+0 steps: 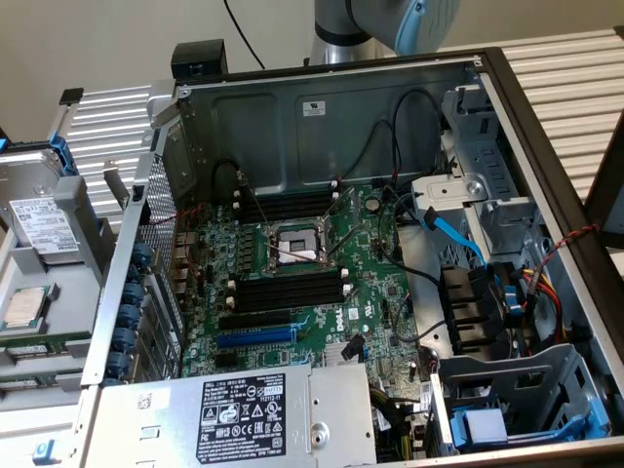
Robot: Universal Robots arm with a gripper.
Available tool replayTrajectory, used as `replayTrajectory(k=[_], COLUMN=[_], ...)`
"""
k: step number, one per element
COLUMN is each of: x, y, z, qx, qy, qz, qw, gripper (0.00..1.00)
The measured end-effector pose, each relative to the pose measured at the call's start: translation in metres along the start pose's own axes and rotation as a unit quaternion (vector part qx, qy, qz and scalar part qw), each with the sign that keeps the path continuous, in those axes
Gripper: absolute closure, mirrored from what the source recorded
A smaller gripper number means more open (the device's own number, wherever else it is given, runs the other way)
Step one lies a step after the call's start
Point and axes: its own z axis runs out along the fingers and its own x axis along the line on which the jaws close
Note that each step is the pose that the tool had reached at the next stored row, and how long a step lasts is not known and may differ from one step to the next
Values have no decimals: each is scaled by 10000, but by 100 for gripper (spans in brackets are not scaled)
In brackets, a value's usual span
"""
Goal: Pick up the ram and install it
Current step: 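Pick up the ram and move it above insertion slot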
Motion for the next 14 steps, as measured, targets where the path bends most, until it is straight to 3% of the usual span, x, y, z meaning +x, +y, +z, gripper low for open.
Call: replayTrajectory(k=[4, 8, 14], x=[0, 0, 0], y=[-1, -2, -2], z=[5, 10, 15], qx=[1, -5, -13], qy=[15, 38, 78], qz=[-7, -324, -863], qw=[10000, 9995, 9962], gripper=[89, 89, 89])
